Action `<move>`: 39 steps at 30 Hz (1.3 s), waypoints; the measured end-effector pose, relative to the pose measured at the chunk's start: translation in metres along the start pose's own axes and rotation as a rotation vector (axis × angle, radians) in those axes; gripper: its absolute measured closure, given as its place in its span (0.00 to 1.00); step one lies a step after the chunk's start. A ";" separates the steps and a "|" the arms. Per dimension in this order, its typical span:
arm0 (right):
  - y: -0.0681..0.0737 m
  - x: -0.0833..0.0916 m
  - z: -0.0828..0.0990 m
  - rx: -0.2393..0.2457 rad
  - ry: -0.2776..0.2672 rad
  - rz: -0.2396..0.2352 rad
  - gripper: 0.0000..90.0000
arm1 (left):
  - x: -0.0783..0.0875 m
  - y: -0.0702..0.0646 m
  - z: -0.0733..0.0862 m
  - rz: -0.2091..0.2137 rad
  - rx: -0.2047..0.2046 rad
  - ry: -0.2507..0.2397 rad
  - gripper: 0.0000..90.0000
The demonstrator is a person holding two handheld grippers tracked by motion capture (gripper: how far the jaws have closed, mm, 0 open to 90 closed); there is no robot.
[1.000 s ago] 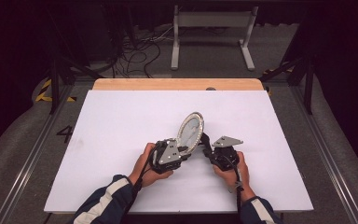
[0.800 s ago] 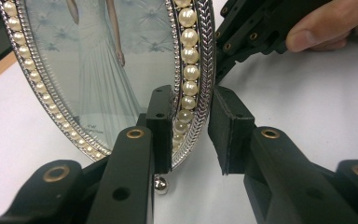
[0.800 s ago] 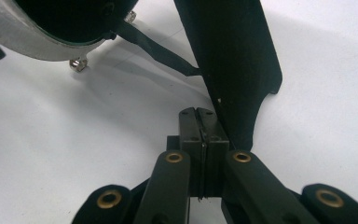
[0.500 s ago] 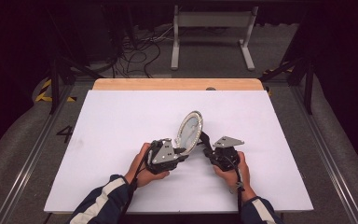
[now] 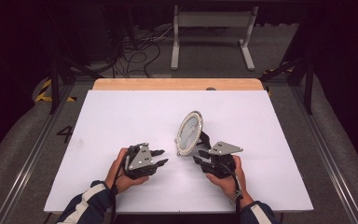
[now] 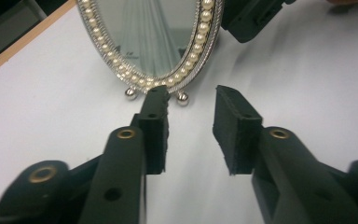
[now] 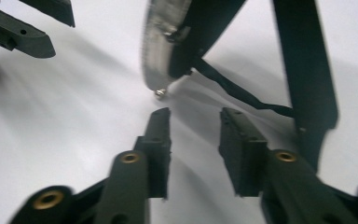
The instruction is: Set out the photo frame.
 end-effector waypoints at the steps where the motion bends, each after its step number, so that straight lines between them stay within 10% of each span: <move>1: 0.002 -0.001 0.000 -0.004 -0.002 -0.007 0.63 | 0.004 0.002 0.006 -0.004 0.023 -0.004 0.67; 18: 0.011 -0.025 -0.017 -0.093 -0.057 0.046 0.49 | 0.052 0.012 0.053 -0.125 0.165 0.061 0.31; 29: 0.012 -0.045 -0.022 -0.209 -0.101 0.098 0.59 | 0.048 0.010 0.053 -0.114 0.156 0.080 0.29; 39: 0.017 -0.048 -0.028 -0.222 -0.131 0.159 0.73 | 0.045 0.009 0.054 -0.105 0.150 0.096 0.29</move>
Point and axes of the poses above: each handheld gripper's, and its own axes: x roughly backward along the jaws, z roughly out of its underside, y roughly to its left, the point moved 7 cm from there along -x, roughly forward along the jaws, and after that the axes turned 3 degrees about z, right-handed, at the moved point
